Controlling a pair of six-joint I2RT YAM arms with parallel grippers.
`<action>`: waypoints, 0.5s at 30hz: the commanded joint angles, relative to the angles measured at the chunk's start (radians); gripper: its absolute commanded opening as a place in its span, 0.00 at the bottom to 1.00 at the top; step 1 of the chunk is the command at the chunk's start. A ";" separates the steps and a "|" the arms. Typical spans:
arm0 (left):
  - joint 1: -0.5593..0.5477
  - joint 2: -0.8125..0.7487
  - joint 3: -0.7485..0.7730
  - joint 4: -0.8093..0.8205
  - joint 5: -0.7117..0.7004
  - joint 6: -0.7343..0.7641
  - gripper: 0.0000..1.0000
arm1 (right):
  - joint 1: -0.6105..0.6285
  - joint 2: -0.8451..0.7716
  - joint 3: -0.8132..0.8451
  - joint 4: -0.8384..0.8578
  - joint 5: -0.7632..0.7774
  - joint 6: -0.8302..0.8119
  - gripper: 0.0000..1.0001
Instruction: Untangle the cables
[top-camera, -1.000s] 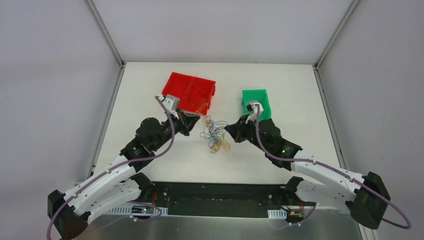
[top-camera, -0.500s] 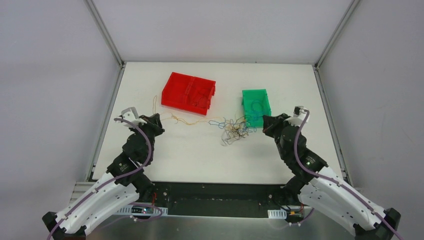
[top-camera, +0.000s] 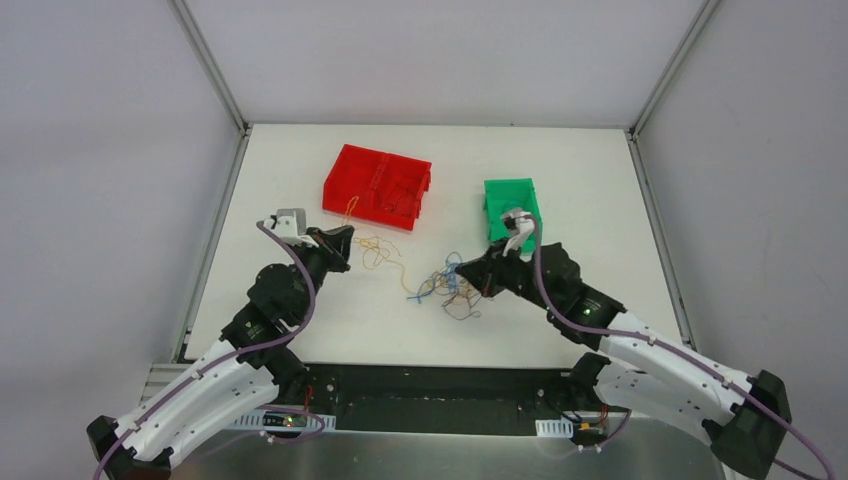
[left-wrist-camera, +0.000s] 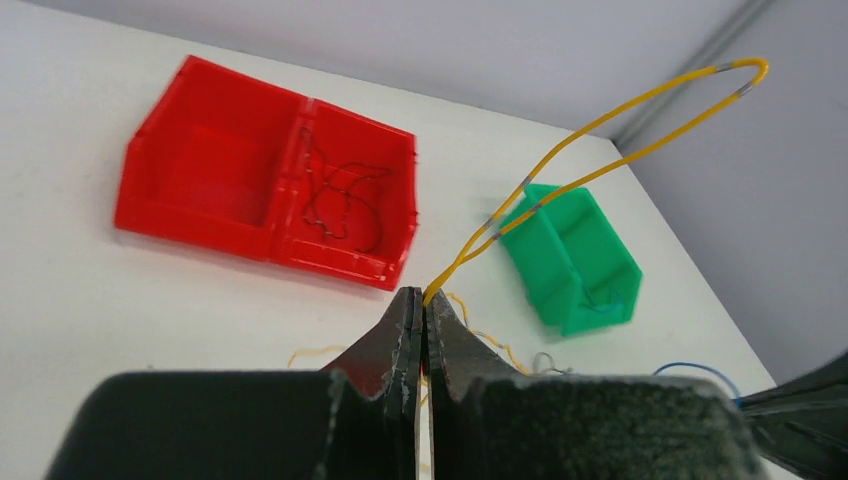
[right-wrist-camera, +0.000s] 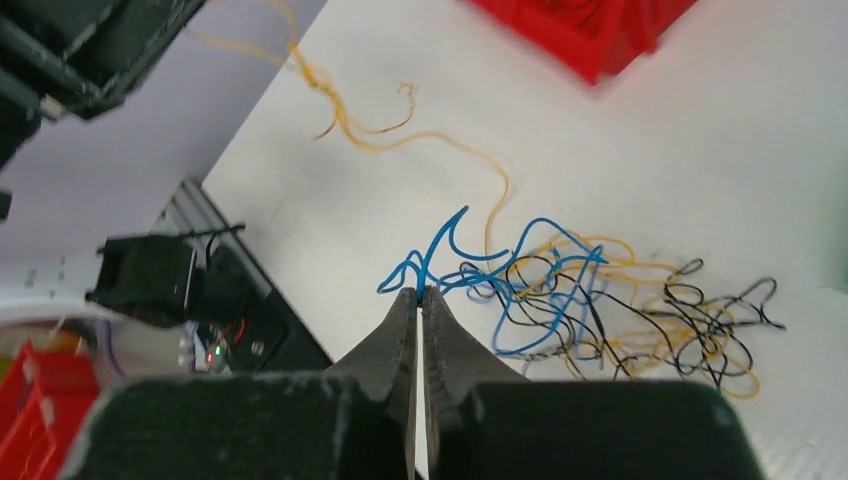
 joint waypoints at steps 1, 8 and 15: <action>-0.001 0.026 0.019 0.100 0.240 0.076 0.00 | 0.087 0.078 0.095 0.026 -0.126 -0.113 0.10; 0.000 0.033 0.020 0.188 0.482 0.085 0.00 | 0.151 0.225 0.144 -0.005 -0.047 -0.191 0.74; 0.000 0.024 0.055 0.216 0.585 0.000 0.00 | 0.200 0.251 0.063 0.178 -0.066 -0.265 0.74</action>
